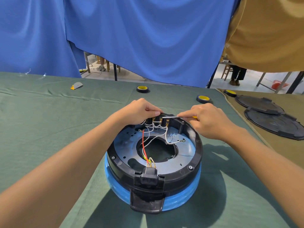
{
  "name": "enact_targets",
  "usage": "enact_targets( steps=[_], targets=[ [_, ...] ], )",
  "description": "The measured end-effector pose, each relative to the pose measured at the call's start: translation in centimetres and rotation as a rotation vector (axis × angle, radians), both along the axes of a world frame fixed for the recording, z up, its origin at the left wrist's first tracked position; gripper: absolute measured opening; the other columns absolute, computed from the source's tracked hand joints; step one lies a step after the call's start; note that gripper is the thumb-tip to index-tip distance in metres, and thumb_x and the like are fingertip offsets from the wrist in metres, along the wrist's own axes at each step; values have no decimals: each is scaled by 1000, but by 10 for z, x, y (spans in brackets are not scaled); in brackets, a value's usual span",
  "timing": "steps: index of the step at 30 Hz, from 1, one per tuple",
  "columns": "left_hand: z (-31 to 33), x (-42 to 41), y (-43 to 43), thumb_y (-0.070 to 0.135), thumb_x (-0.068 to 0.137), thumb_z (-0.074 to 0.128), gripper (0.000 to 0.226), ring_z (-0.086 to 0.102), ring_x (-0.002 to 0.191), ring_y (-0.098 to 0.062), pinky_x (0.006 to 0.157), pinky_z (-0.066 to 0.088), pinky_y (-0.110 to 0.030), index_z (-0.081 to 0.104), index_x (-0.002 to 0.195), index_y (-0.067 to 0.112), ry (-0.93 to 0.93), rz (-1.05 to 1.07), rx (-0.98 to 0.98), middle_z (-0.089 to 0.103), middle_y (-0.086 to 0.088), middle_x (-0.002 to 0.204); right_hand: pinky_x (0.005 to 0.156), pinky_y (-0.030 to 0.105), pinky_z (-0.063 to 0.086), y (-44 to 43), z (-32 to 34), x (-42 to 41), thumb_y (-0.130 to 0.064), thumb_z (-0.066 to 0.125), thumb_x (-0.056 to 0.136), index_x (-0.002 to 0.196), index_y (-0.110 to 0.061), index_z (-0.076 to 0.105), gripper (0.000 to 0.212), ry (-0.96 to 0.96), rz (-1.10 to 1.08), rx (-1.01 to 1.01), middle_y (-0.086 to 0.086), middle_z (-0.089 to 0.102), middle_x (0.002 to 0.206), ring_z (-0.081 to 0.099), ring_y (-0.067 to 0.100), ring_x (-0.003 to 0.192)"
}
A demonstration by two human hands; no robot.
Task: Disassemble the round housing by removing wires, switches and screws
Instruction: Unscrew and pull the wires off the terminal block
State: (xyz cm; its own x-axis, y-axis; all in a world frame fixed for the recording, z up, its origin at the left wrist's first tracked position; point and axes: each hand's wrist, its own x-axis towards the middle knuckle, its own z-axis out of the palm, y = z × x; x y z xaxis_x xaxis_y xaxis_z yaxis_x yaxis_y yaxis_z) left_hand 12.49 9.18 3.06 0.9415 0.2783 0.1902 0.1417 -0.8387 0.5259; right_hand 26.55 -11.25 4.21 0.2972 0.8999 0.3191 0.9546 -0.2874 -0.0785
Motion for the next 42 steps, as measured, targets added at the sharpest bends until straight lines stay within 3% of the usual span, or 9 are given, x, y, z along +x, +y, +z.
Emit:
enact_targets(
  steps=[9, 14, 18, 23, 26, 28, 31, 36, 42],
  targets=[
    [1, -1, -1, 28, 100, 54, 26, 41, 39, -2, 47, 34, -9, 70, 120, 32, 25, 6, 1, 70, 20, 75, 59, 28, 32, 10, 14, 4, -22, 54, 95, 113, -50, 65, 35, -6, -24, -82, -18, 55, 85, 43, 7, 86],
    [3, -2, -3, 28, 100, 54, 26, 43, 40, -1, 46, 34, -8, 69, 121, 30, 21, 10, -1, 66, 21, 69, 70, 17, 40, 21, 28, 13, -5, 61, 91, 109, -23, 74, 28, 279, 111, -147, -5, 65, 82, 53, 6, 76],
    [4, -3, -4, 27, 100, 55, 26, 43, 39, 1, 44, 33, -8, 70, 121, 29, 21, 8, -19, 61, 26, 61, 77, 36, 45, 29, 35, 20, -2, 60, 91, 108, -17, 75, 27, 350, 154, -206, 19, 67, 89, 54, 35, 86],
    [5, -3, -5, 26, 100, 55, 27, 44, 39, 4, 45, 34, -6, 69, 122, 27, 16, 8, -18, 56, 31, 52, 82, 37, 46, 35, 41, 22, -4, 62, 91, 106, -20, 75, 26, 317, 180, -262, 14, 68, 93, 56, 33, 90],
    [5, -3, -6, 26, 99, 56, 27, 51, 42, 10, 44, 33, -5, 70, 122, 24, 5, 10, -21, 64, 27, 72, 75, 15, 42, 35, 41, 19, -7, 63, 91, 106, -24, 75, 26, 252, 194, -269, 7, 68, 95, 56, 20, 89],
    [4, -3, -5, 25, 99, 56, 27, 49, 71, 26, 46, 34, -2, 70, 122, 22, -3, 6, -31, 71, 14, 90, 69, 6, 36, 34, 40, 16, -7, 63, 91, 106, -25, 75, 27, 216, 209, -265, 2, 67, 95, 54, 12, 87],
    [3, -3, -5, 25, 99, 56, 27, 49, 72, 26, 46, 35, -2, 70, 122, 23, -10, 3, -38, 64, 30, 84, 69, 4, 33, 29, 39, 13, -6, 62, 92, 108, -26, 74, 29, 181, 216, -253, -2, 66, 94, 52, 8, 86],
    [4, -2, -5, 27, 99, 55, 26, 47, 40, 5, 45, 34, -6, 70, 121, 27, 18, 1, -21, 63, 21, 73, 77, 26, 42, 22, 41, 10, -11, 60, 93, 111, -30, 72, 29, 88, 181, -229, 2, 65, 94, 54, 15, 87],
    [6, -7, -5, 25, 100, 54, 28, 60, 58, 8, 52, 38, -14, 67, 125, 24, 41, -5, -114, 68, 16, 75, 75, 37, 48, 12, 49, 2, -28, 58, 95, 112, -42, 69, 25, 24, 101, -126, -8, 64, 90, 55, 12, 86]
  ],
)
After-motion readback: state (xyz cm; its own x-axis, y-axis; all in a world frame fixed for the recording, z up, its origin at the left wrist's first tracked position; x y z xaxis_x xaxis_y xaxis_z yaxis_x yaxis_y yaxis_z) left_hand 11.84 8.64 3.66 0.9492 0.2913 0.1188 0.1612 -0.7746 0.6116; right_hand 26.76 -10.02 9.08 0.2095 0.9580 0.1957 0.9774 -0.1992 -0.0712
